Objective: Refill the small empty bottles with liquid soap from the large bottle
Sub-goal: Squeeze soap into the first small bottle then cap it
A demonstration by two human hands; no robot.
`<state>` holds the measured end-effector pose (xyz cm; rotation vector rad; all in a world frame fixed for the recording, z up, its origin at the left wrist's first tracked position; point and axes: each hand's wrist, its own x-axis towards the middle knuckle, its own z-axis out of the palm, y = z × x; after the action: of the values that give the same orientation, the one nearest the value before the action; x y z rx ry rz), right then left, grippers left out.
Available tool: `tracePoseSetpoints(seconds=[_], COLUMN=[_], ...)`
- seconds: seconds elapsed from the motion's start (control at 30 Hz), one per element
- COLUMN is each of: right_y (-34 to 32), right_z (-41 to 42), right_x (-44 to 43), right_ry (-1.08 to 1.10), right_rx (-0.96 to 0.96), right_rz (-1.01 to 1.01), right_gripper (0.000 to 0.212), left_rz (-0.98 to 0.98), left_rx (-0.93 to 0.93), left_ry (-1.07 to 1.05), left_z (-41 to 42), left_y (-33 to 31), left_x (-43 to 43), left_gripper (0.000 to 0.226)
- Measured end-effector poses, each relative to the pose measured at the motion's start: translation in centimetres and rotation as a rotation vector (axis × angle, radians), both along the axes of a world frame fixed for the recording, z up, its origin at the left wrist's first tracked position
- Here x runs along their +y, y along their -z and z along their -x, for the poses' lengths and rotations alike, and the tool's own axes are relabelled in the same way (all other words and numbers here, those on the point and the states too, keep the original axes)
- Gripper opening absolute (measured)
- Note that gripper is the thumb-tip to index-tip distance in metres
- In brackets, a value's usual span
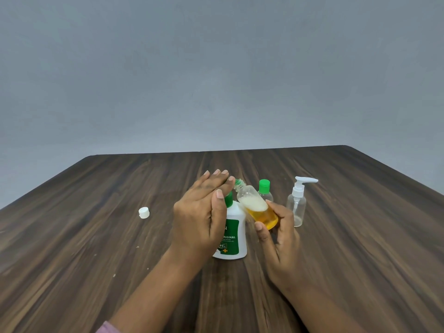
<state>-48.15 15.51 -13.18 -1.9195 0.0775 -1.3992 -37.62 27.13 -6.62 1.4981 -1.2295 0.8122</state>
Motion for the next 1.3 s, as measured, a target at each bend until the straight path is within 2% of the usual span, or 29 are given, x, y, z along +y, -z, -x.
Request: tracePoseSetpoints(seconds=[0.33,0.53,0.7,1.3], right_y=[0.1,0.1,0.0,-0.1], right_z=[-0.2,-0.1,-0.1,-0.2], right_x=[-0.1,0.0,0.1,0.0], right_ry=[0.018,0.024,0.011,0.037], right_rx=[0.015,0.020,0.016,0.002], right_rz=[0.003,0.001,-0.012,0.015], right_gripper=[0.031,0.030,0.032,0.033], left_rz=[0.015,0.054,0.018,0.054], left_rx=[0.016,0.043,0.032,-0.006], left_ry=[0.003,0.036,0.019,-0.015], left_z=[-0.2,-0.3,-0.2,-0.3], left_y=[-0.1,0.8,-0.1,0.7], left_x=[-0.2,-0.3,-0.1,-0.4], left_gripper=[0.043,0.052,0.044,0.042])
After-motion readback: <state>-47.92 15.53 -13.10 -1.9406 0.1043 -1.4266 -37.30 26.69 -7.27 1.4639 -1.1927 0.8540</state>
